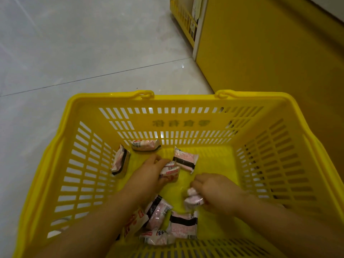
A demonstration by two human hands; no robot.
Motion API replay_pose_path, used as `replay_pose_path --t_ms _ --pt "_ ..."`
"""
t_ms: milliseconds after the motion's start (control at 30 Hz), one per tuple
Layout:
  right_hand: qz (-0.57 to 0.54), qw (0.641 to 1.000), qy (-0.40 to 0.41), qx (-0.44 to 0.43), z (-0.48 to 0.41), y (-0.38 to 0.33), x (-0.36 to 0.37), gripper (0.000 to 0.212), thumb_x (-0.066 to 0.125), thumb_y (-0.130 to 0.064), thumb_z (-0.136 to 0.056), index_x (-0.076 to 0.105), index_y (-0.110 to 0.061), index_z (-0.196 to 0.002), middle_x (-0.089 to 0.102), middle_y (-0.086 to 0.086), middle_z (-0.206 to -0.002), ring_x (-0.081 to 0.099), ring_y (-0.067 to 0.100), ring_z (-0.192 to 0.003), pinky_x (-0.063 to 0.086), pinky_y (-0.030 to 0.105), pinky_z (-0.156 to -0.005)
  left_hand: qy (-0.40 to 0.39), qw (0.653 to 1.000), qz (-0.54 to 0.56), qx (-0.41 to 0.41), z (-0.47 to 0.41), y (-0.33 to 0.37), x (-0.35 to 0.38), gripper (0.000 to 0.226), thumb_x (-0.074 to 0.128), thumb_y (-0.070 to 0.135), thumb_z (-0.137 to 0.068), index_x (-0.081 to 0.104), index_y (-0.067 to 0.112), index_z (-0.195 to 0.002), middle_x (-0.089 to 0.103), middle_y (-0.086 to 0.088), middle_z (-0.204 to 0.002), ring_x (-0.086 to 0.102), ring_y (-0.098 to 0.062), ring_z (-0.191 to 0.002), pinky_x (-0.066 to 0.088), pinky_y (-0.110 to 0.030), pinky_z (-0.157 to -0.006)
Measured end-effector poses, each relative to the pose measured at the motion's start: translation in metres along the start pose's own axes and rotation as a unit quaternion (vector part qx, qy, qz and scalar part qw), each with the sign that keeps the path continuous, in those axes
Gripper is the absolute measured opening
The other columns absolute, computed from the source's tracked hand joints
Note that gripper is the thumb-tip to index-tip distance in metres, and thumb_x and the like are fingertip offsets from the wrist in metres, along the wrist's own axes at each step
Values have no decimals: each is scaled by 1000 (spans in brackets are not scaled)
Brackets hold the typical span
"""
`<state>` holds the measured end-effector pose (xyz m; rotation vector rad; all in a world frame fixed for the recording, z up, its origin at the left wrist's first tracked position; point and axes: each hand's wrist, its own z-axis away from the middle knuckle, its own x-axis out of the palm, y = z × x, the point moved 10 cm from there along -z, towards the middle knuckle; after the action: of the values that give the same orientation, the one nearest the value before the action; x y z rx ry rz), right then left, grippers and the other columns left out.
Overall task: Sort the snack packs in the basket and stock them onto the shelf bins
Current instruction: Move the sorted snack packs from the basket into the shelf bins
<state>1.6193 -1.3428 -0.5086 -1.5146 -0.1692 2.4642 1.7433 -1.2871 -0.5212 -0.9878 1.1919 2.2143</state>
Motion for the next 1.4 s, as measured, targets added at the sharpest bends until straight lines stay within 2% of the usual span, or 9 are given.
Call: replay_pose_path --t_ms 167,367,533,633,700,900,1067,1200,1400 --pt "33 997 60 -30 -7 -36 -6 42 62 -21 -81 55 -16 -123 44 7 -135 41 27 -123 36 36 -96 -71 993 89 -18 1 -1 18 71 67 32 -87 30 28 -148 33 2 -145 43 -15 -126 35 -19 -98" --pt "52 992 116 -9 -16 -30 -21 45 80 -46 -49 71 -30 -90 59 8 -128 57 28 -117 48 38 -93 -112 983 120 -86 2 -21 8 69 69 19 -86 36 23 -146 50 -2 -139 56 -18 -113 50 -29 -91" --pt "32 996 84 -23 -29 -24 -2 58 72 -37 -71 50 -26 -123 17 21 -156 12 38 -145 2 54 -115 -145 969 191 -56 4 0 20 56 64 20 -91 40 26 -142 49 6 -139 55 -12 -114 49 -22 -88" --pt "51 995 82 -28 -29 -20 1 71 74 -46 -68 40 -25 -127 42 21 -141 41 39 -129 28 55 -111 -170 946 260 -94 7 -3 25 55 59 11 -94 37 23 -142 49 1 -138 59 -8 -100 51 -16 -75" --pt "25 993 109 -24 -28 -19 -3 83 73 -54 -67 33 -25 -133 50 13 -131 50 33 -116 41 45 -99 -163 931 293 -142 8 -12 24 53 55 9 -96 35 19 -144 52 -4 -136 63 -18 -101 54 -27 -80" --pt "31 997 71 10 -35 -19 17 103 60 -61 -77 -6 -30 -150 30 14 -148 37 36 -127 38 45 -98 -257 876 320 -253 30 -15 52 31 39 20 -102 50 19 -131 65 -9 -118 65 -26 -104 55 -43 -89" --pt "-16 998 52 41 -35 -12 17 99 62 -55 -77 -1 -33 -150 32 12 -144 45 34 -121 46 40 -89 -230 848 394 -271 31 -14 53 26 41 16 -98 64 20 -110 74 -4 -101 70 -21 -96 57 -33 -82" --pt "-73 987 82 117 -19 8 -13 92 60 -63 -73 12 -36 -147 45 4 -130 56 29 -108 44 34 -83 -186 864 398 -247 25 0 29 20 49 25 -96 68 30 -94 74 9 -92 68 -14 -91 57 -34 -74" --pt "-221 936 191 200 44 31 -103 92 71 -57 -65 25 -36 -142 47 -3 -131 55 23 -115 49 34 -86 -56 868 474 -136 27 72 -44 17 53 44 -95 61 32 -103 67 17 -102 63 -5 -93 49 -25 -68"
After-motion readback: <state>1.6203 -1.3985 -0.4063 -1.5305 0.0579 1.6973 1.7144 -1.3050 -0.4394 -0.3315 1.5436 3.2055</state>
